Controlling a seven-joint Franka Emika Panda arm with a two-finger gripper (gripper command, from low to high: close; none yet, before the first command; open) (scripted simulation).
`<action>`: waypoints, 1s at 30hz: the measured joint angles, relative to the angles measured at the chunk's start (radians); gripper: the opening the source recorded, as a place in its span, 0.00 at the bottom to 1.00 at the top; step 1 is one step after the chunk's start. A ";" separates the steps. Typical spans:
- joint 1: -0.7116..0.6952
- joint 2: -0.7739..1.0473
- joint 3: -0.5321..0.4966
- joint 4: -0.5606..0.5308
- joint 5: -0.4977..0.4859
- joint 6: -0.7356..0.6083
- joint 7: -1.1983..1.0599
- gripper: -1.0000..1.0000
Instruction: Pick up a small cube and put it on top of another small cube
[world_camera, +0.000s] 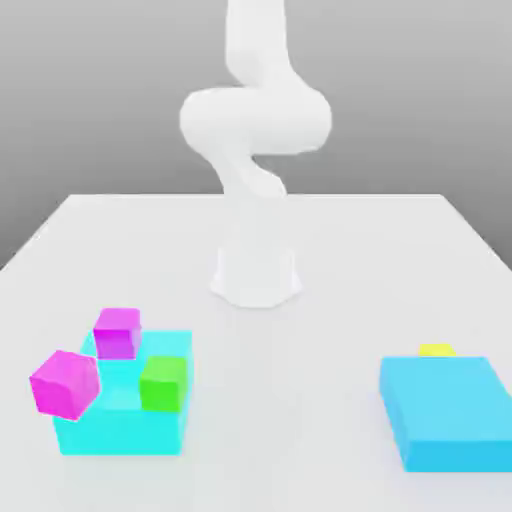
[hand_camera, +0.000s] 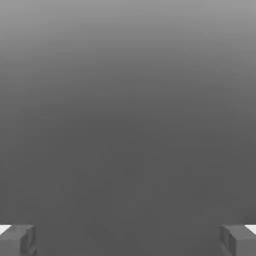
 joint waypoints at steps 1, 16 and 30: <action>0.017 0.035 0.014 -0.020 0.021 0.022 0.016 0.50; 0.214 0.518 0.328 -0.291 0.148 0.328 0.350 0.50; 0.556 1.015 0.125 -0.384 -0.406 0.665 0.978 0.50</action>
